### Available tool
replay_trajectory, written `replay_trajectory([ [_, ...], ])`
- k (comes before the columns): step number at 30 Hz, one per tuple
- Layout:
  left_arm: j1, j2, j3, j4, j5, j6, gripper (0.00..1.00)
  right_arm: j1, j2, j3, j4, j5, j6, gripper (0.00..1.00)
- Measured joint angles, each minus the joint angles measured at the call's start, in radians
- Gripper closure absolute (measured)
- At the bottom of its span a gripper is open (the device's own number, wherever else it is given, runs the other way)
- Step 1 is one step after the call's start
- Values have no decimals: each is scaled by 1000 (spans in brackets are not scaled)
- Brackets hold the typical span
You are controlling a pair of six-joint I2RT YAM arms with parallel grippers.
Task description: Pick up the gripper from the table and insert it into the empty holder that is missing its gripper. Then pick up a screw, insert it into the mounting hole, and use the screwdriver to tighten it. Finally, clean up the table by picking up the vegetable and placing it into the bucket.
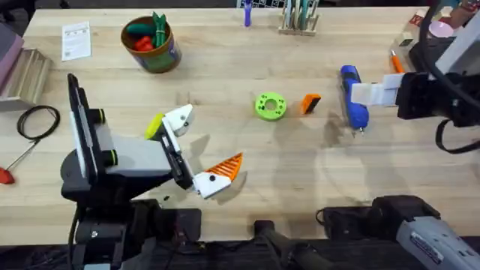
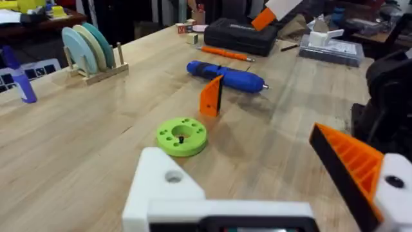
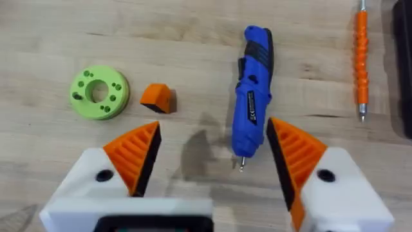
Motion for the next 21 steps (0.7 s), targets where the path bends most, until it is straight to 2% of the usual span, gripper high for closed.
replay_trajectory([
  [9,0,0,0,0,0,0,16,3,54,1,-8,0,49,9],
  [13,0,0,0,0,0,0,15,42,89,9,-37,1,74,7],
  [17,0,0,0,0,0,0,15,106,147,72,-95,23,123,7],
  [21,0,0,0,0,0,0,15,181,233,193,-178,49,165,7],
])
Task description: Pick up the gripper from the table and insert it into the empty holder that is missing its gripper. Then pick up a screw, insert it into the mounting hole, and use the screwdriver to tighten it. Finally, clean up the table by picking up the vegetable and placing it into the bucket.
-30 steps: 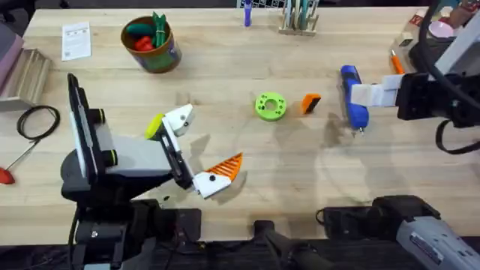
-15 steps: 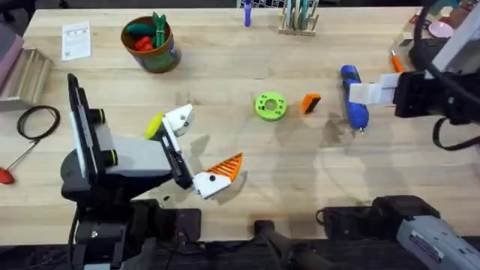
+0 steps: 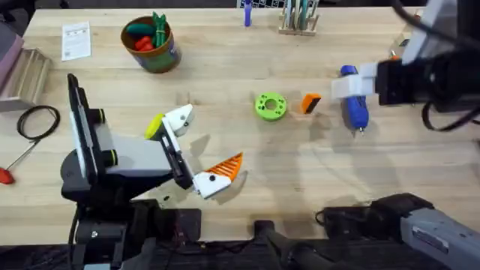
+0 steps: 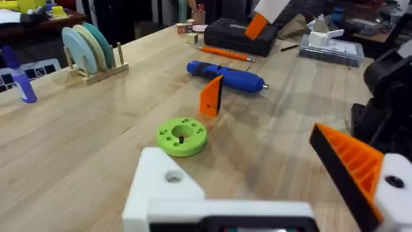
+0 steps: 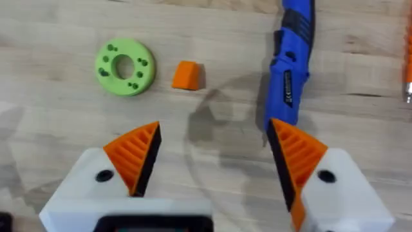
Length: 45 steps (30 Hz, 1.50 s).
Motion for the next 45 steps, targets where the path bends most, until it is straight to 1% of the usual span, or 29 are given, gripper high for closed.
replay_trajectory([
  [5,0,0,0,0,0,0,15,72,140,141,-98,9,33,7],
  [9,0,0,0,0,0,0,15,108,250,193,-104,9,50,7],
  [14,0,0,0,0,0,0,15,119,343,198,-96,9,54,8],
  [22,0,0,0,0,0,-3,15,119,444,198,-85,7,67,8],
  [28,0,0,0,0,0,-3,15,119,524,198,-66,-21,107,9],
  [35,0,0,0,0,0,-3,15,119,601,199,-32,-38,118,10],
  [41,0,0,0,0,0,-3,15,119,673,199,30,-45,125,11],
  [43,0,0,0,0,0,-3,15,119,682,199,36,-45,125,11],
  [45,0,0,0,0,0,-3,15,119,682,199,38,-45,126,36],
])
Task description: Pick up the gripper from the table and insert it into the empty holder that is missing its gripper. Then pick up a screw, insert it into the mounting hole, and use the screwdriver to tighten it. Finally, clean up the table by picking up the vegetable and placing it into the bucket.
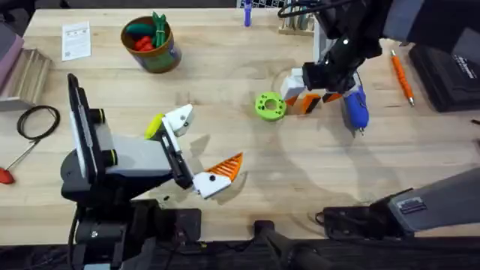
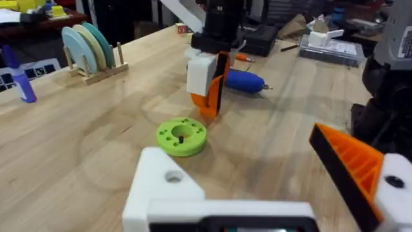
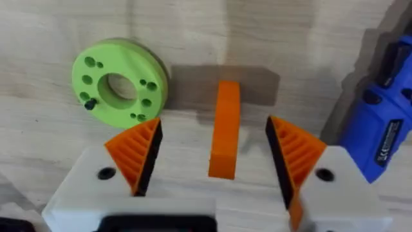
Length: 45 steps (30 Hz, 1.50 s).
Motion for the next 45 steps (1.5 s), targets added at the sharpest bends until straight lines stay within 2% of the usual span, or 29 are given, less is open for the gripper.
replay_trajectory([
  [7,0,0,0,0,0,0,16,-4,0,0,-6,0,0,155],
  [26,0,0,0,0,0,0,15,-7,-39,8,-64,0,3,304],
  [32,0,0,0,0,0,0,15,-7,-39,8,-44,0,3,388],
  [36,0,0,0,0,0,0,15,-7,-38,8,-33,0,3,498],
  [42,0,0,0,0,0,0,15,-7,-38,8,-39,0,3,604],
  [45,0,0,0,0,0,0,15,-7,-39,8,-38,0,3,753],
])
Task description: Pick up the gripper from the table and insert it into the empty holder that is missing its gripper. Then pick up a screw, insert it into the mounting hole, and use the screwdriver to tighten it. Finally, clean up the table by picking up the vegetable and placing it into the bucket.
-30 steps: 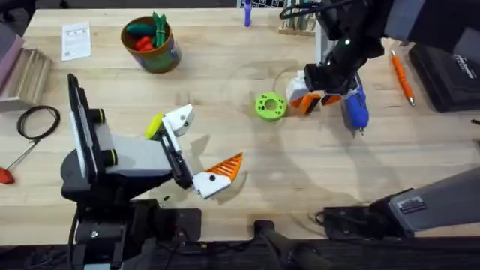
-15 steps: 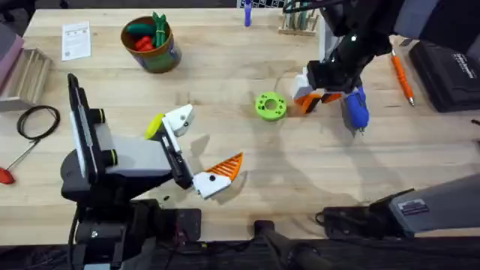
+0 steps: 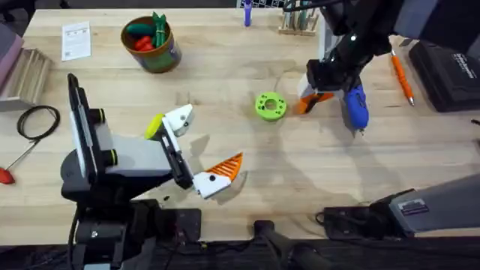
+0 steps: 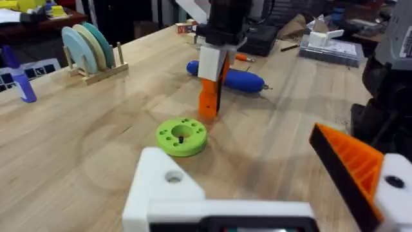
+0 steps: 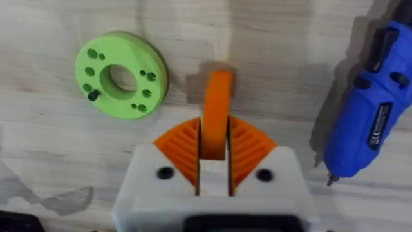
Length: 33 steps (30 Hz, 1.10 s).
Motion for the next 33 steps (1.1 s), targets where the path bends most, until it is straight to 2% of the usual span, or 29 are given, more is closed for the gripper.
replay_trajectory([
  [3,0,0,0,0,0,0,15,0,0,0,0,5,2,970],
  [4,0,0,0,0,0,0,16,0,0,1,0,8,1,987],
  [15,0,0,0,0,0,0,15,0,0,2,-3,20,0,989],
  [21,0,0,0,0,0,0,15,0,-19,31,-33,-10,0,991],
  [33,0,0,0,0,0,0,15,0,-334,60,0,-78,20,992],
])
